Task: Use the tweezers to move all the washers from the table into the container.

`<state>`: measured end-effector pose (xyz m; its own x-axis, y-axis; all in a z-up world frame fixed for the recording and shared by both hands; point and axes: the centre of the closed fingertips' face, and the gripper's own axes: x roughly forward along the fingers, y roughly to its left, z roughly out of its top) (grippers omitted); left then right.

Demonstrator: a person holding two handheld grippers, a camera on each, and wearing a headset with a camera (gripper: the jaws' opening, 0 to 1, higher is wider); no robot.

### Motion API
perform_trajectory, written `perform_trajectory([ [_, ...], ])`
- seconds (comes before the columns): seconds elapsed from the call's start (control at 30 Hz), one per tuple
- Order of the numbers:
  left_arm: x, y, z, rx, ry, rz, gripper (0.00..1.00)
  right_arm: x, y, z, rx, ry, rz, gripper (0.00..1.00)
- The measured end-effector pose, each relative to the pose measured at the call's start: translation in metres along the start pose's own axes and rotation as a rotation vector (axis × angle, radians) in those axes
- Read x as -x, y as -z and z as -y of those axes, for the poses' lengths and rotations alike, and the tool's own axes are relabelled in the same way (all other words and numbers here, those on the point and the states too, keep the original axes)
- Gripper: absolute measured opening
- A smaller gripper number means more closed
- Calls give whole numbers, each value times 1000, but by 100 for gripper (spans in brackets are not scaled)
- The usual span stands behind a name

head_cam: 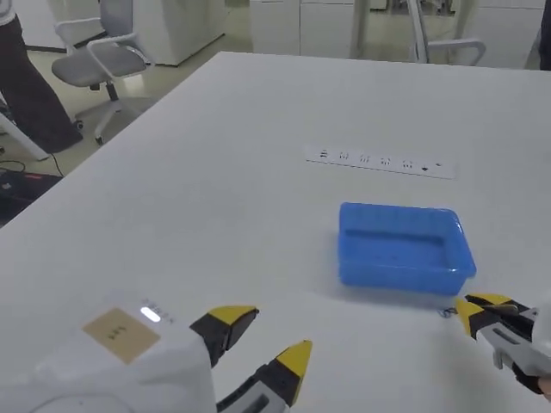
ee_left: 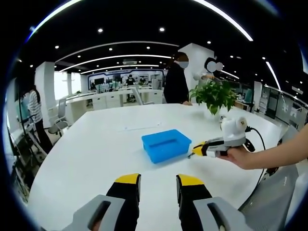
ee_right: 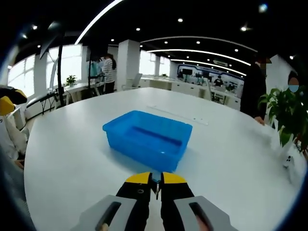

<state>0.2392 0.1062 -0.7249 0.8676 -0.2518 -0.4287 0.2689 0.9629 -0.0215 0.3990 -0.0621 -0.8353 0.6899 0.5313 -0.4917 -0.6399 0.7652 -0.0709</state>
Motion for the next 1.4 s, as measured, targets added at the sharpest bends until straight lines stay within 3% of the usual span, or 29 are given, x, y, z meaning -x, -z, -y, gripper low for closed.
perform_trajectory([
  [0.4, 2, -8, -7, 54, -18, 10, 28, 1, -3, 8, -50, -31, -92, 3],
  [0.67, 9, -5, -15, 79, -35, 18, 27, -7, -2, 15, -123, -40, -146, 4],
  [1.07, 20, 5, -26, 122, -49, 24, 27, -10, -1, 8, -71, -78, -228, 4],
  [1.4, 24, 9, -34, 133, -73, 31, 27, -11, -5, 8, -15, -67, -258, 4],
])
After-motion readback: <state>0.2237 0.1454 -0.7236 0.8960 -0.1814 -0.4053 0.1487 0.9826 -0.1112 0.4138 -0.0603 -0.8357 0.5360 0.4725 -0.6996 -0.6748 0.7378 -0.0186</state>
